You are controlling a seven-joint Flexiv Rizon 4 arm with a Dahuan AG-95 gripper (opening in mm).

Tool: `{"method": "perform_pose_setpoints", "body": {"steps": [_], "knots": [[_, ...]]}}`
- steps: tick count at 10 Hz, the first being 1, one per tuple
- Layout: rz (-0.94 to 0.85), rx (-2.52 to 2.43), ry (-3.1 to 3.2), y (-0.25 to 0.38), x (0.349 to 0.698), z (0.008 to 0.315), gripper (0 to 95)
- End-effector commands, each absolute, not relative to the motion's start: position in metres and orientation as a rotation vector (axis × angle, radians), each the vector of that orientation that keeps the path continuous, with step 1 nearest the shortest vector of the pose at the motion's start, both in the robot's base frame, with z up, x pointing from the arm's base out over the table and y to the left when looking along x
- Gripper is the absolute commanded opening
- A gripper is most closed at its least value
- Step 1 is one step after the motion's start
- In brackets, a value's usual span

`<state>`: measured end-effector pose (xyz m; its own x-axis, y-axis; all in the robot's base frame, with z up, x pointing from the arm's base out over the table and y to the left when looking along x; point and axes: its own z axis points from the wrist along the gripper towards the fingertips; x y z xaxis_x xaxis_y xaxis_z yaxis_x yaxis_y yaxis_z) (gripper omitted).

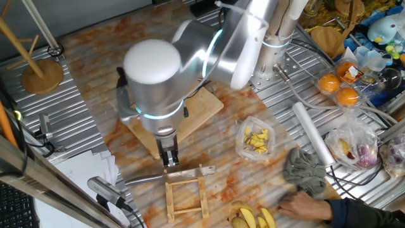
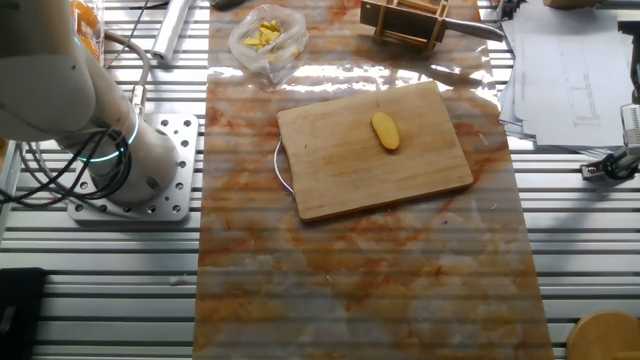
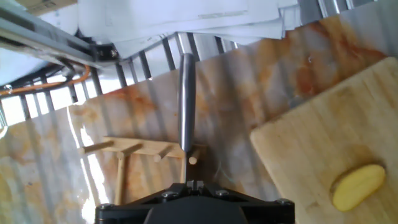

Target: Chop the potatoes

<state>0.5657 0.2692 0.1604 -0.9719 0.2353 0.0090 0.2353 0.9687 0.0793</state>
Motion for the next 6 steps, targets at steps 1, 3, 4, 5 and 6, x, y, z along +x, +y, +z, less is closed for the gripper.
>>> {"method": "perform_pose_setpoints", "body": {"steps": [1,3,4,5,6], "knots": [[0.149,0.373,3.125,0.269,0.566,0.153,19.0],[0.146,0.39,3.135,0.269,0.567,0.134,19.0],[0.148,0.386,3.13,0.268,0.567,0.129,19.0],[0.146,0.394,3.135,0.268,0.567,0.131,0.0],[0.131,0.406,3.148,0.266,0.567,0.141,0.0]]}}
